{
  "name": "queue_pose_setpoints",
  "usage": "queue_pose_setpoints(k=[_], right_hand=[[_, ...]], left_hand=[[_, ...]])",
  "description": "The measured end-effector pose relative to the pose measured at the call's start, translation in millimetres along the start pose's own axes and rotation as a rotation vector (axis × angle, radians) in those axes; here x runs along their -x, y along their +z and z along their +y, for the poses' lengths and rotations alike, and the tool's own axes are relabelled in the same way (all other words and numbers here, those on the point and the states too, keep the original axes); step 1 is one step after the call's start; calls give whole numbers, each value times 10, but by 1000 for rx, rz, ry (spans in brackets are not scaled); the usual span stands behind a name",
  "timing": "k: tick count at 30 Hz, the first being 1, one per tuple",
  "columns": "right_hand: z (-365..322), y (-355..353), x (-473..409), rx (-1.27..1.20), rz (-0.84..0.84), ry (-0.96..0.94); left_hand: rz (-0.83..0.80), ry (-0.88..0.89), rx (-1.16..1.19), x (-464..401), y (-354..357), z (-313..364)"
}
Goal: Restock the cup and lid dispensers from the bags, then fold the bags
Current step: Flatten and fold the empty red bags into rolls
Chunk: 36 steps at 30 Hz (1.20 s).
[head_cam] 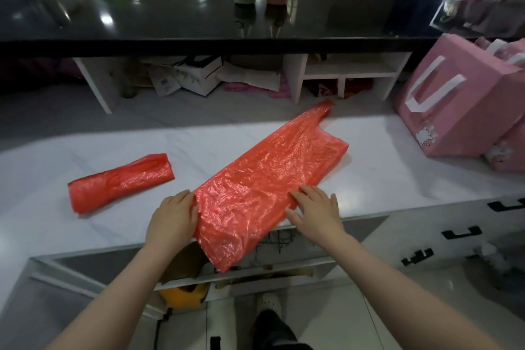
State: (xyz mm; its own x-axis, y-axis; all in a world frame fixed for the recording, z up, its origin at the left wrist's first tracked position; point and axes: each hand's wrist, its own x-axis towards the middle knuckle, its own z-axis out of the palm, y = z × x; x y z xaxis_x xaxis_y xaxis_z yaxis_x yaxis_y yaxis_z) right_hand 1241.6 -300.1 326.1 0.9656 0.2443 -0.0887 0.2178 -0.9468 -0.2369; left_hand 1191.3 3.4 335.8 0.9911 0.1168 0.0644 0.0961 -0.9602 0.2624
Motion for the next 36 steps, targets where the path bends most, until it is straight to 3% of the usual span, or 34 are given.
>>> queue_pose_setpoints(k=[11,17,21,24,30,36], right_hand=[[-309,-107,-491,20,-79,-197],[-279,-215,-926,69,-104,-181],[-130,-229,-948,54,-72,-193],[47,-207,-881,34,-14,-85],[92,-263,-928,-192,-22,-5],[-54,-401,-950,-524,97,-20]], left_hand=[[12,-144,57,446,14,-287],[-121,-143,-4,538,-2,-231],[-205,-92,-17,603,8,-133],[-104,102,-108,628,0,-125],[-29,99,-219,646,0,53],[-3,66,-208,655,14,91]])
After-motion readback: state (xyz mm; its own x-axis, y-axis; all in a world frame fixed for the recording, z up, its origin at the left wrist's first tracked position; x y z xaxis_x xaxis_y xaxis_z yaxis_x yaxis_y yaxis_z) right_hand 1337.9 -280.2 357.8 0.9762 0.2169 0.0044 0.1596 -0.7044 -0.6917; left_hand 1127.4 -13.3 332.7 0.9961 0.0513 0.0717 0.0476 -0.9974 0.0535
